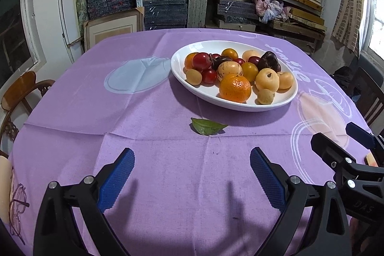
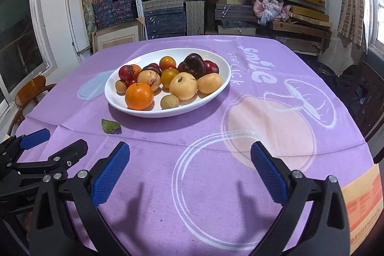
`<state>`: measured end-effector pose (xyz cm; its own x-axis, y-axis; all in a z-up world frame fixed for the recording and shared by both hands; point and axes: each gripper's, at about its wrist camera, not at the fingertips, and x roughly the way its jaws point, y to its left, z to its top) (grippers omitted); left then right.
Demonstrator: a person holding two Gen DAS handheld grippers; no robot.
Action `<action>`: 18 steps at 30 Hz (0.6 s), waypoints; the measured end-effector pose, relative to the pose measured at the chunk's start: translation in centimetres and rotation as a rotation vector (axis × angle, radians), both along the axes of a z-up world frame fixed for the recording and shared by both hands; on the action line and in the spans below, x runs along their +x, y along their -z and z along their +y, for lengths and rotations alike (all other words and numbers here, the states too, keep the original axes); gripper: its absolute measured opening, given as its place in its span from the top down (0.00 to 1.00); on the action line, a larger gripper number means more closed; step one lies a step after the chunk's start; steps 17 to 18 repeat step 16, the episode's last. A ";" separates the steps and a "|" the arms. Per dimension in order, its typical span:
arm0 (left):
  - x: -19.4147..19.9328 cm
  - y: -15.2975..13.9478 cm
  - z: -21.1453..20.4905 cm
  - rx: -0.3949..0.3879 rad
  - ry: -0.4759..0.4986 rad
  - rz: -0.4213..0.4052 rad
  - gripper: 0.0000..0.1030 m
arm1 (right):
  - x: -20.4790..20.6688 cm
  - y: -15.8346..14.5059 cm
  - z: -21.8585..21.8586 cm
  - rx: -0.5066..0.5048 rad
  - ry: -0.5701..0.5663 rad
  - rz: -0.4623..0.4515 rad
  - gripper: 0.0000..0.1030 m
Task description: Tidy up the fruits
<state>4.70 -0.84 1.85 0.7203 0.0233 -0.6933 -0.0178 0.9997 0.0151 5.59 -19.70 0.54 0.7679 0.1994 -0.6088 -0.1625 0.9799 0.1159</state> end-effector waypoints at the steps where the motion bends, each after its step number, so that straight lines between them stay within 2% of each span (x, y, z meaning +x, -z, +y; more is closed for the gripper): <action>1: 0.0 0.1 -0.1 0.012 0.001 -0.003 0.05 | 0.0 0.0 0.0 -0.002 -0.001 -0.001 0.04; 7: -0.1 0.1 -0.6 0.052 0.006 -0.022 0.05 | 0.0 0.0 -0.2 0.003 0.005 -0.001 0.04; 18: -0.1 0.0 0.2 0.007 -0.017 -0.014 0.05 | -0.1 -0.1 -0.6 0.013 0.011 -0.007 0.04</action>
